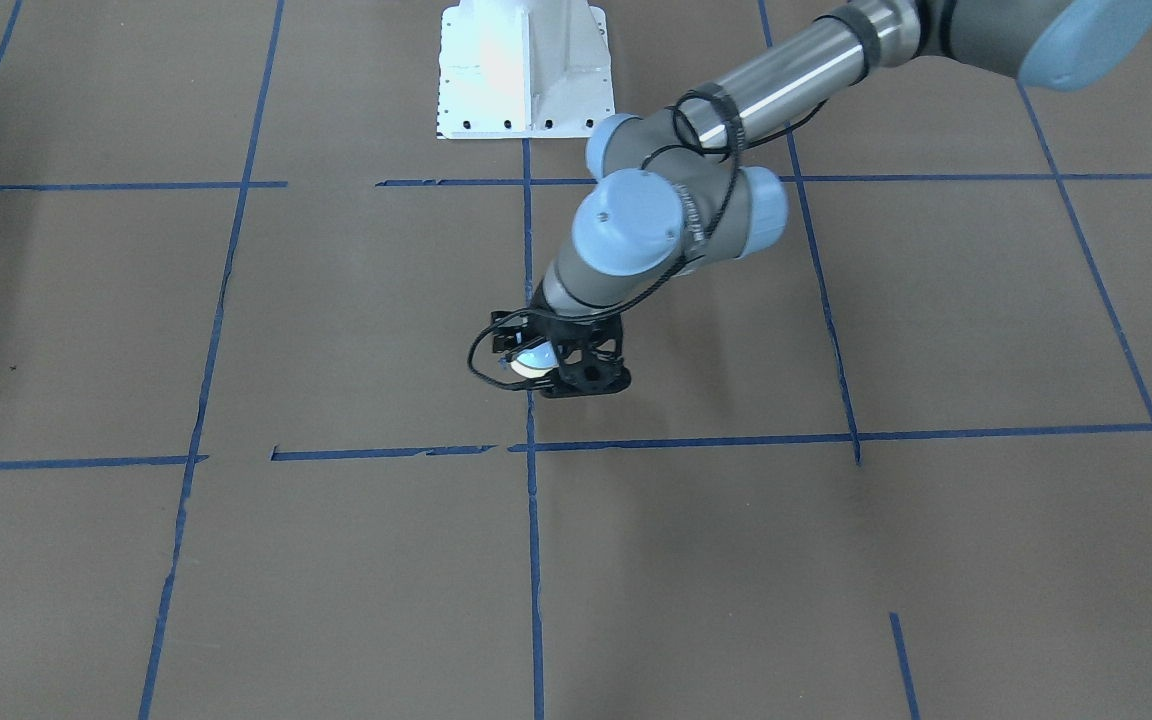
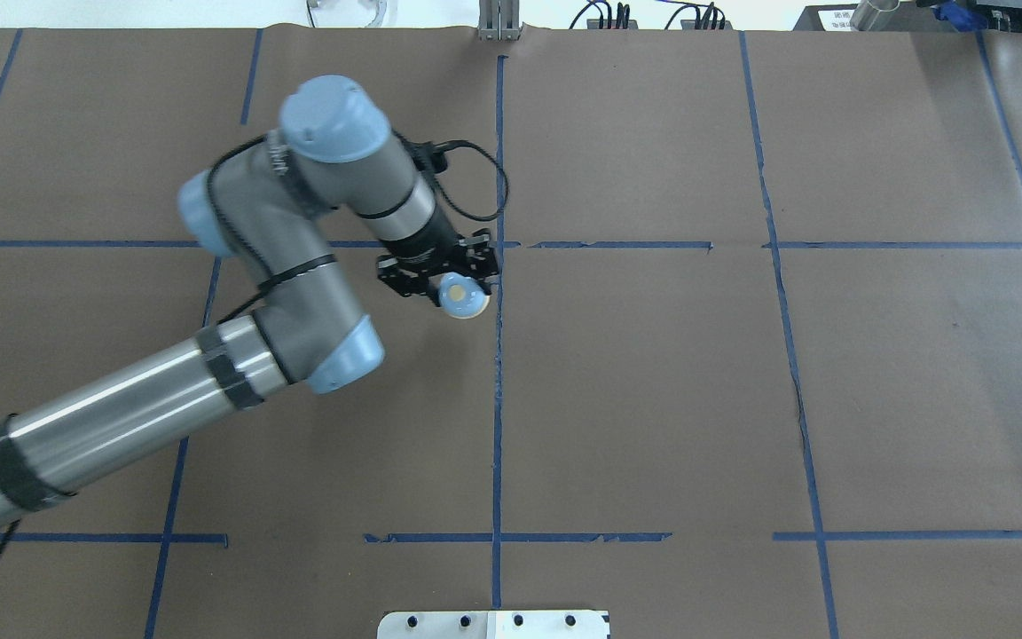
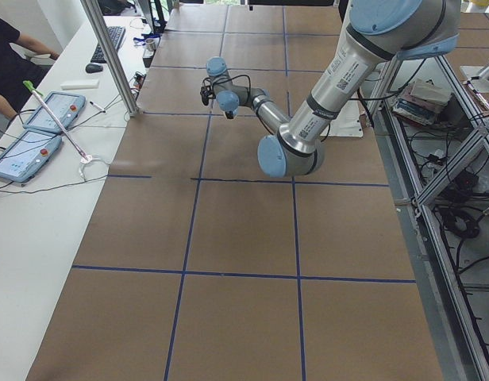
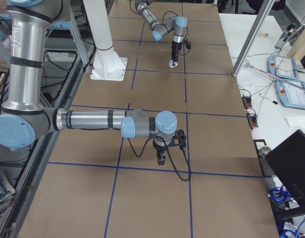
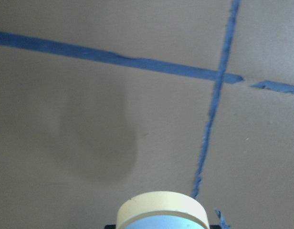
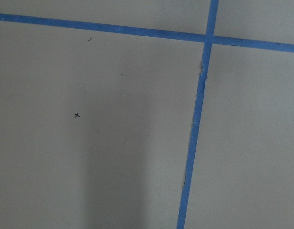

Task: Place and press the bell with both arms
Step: 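Carry the bell with the left gripper to the table's center grid crossing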

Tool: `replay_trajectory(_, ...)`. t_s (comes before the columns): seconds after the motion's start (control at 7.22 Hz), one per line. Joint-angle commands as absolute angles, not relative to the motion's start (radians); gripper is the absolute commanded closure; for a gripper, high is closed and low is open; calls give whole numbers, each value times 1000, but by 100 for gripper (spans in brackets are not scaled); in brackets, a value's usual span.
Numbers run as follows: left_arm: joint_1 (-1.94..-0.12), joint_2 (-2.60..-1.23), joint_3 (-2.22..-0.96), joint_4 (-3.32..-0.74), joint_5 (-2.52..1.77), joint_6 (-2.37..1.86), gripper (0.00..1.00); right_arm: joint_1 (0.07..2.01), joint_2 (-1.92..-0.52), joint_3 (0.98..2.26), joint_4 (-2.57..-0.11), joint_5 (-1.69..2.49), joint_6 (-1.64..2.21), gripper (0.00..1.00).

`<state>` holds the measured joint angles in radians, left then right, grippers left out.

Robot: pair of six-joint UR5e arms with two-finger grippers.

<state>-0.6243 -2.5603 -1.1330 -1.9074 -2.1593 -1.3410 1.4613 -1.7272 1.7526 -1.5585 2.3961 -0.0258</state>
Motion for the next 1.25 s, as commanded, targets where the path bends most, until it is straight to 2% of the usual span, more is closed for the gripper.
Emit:
replay_trajectory(0.0, -604, -2657, -991, -1884, -2129, -1341, 93, 1454, -1726, 1753, -1559, 2396, -25, 0)
replay_trajectory(0.42, -606, -2666, -999, -1743, -2117, -1342, 92, 1453, -1726, 1753, -1557, 2396, -25, 0)
replay_trajectory(0.69, -604, -2661, -997, -1743, -2102, -1341, 91, 1450, -1726, 1753, -1559, 2396, -25, 0)
replay_trajectory(0.83, -606, -2660, -997, -1743, -2100, -1341, 86, 1447, -1726, 1752, -1557, 2396, -25, 0)
replay_trajectory(0.97, -606, -2660, -997, -1743, -2100, -1339, 60, 1442, -1726, 1753, -1557, 2396, -25, 0)
replay_trajectory(1.11, -606, -2660, -1000, -1744, -2064, -1332, 11, 1437, -1723, 1753, -1557, 2396, -25, 0)
